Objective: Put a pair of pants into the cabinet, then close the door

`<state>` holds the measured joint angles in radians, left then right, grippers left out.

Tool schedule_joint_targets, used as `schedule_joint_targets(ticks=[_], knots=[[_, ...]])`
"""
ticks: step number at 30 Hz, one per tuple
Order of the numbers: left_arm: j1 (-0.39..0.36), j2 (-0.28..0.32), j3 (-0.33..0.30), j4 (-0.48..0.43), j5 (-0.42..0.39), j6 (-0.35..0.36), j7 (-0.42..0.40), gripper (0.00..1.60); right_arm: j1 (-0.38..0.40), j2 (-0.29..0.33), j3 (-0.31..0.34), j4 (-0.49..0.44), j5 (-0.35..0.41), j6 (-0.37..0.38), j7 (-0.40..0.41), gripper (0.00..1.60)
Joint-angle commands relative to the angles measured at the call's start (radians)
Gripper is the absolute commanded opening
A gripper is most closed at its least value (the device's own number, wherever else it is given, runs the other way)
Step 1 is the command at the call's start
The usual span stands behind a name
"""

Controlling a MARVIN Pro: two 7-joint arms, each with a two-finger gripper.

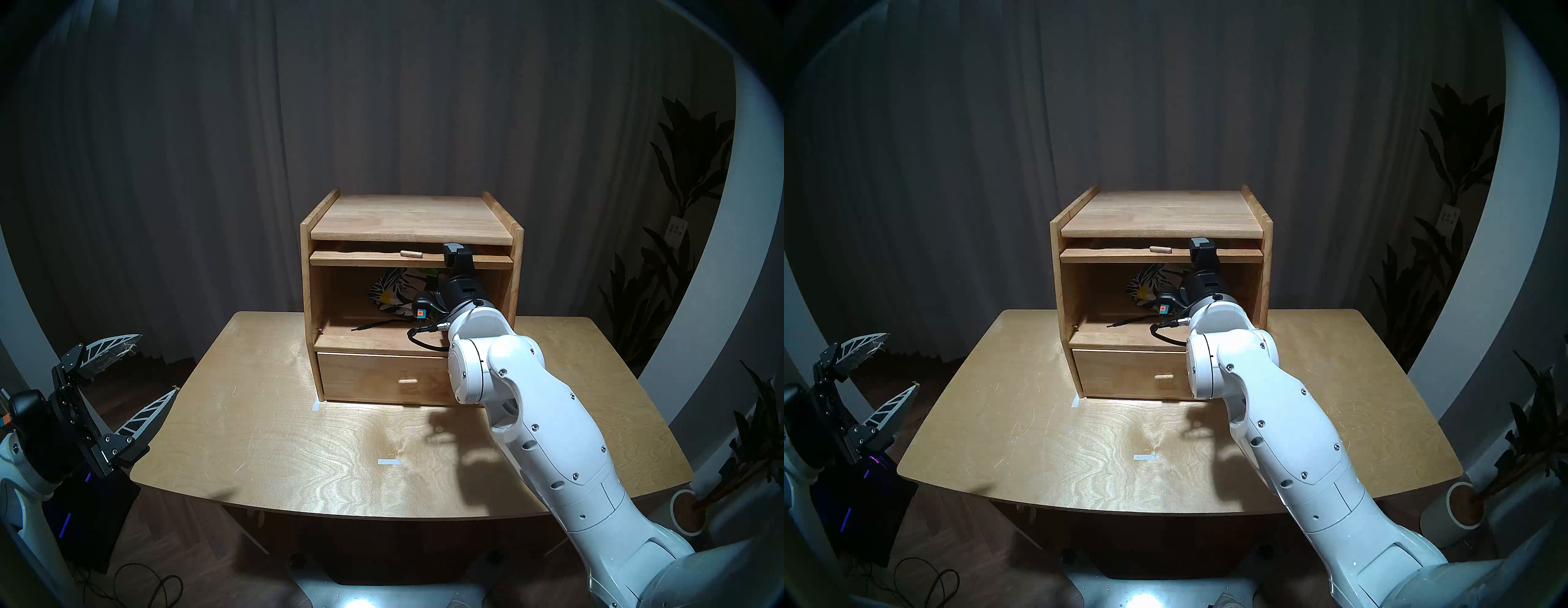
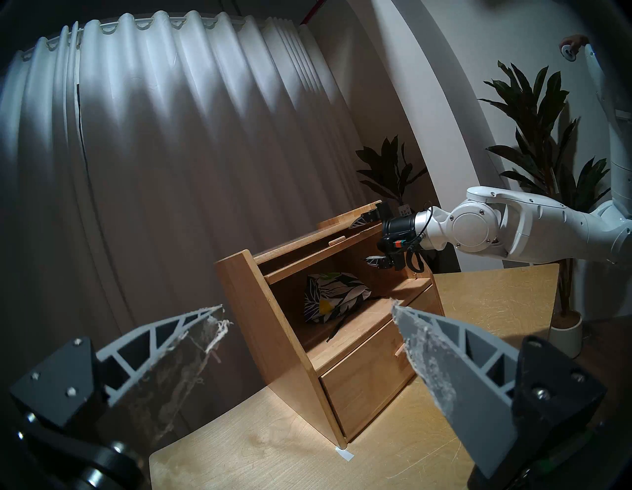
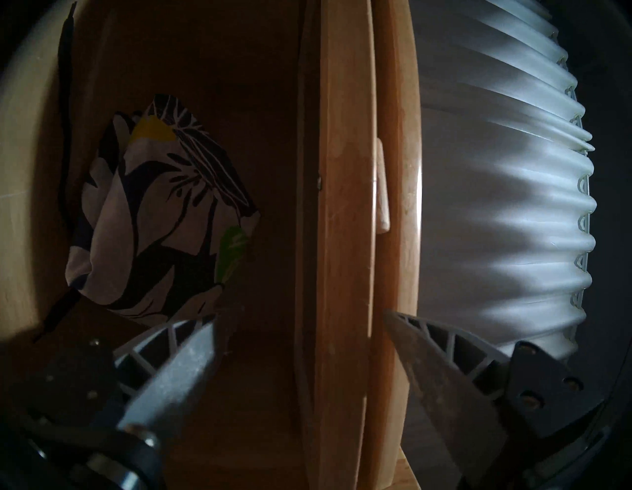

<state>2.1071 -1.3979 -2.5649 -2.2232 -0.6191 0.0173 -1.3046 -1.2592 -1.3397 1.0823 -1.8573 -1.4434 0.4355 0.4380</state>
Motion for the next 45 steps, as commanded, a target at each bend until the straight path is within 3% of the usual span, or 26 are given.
schedule_joint_targets(ticks=[1,8,17,35,45], knots=[[0.002,-0.003,-0.001,-0.005,-0.003,0.002,-0.001,1.6,0.069,-0.04,0.001,0.013,0.005,-0.005,-0.028,0.0],[0.002,-0.003,-0.001,-0.005,-0.003,0.002,-0.001,1.6,0.055,-0.031,0.01,-0.003,0.004,-0.003,-0.041,0.0],[0.001,-0.003,-0.001,-0.005,-0.003,0.002,-0.001,1.6,-0.034,0.014,0.021,-0.12,0.008,-0.002,-0.031,0.0],[0.001,-0.003,-0.001,-0.005,-0.003,0.002,-0.001,1.6,-0.121,0.035,-0.047,-0.264,-0.021,0.014,-0.001,0.0],[0.001,-0.003,-0.001,-0.005,-0.003,0.002,-0.001,1.6,-0.174,0.068,-0.024,-0.31,-0.02,0.044,-0.013,0.0]])
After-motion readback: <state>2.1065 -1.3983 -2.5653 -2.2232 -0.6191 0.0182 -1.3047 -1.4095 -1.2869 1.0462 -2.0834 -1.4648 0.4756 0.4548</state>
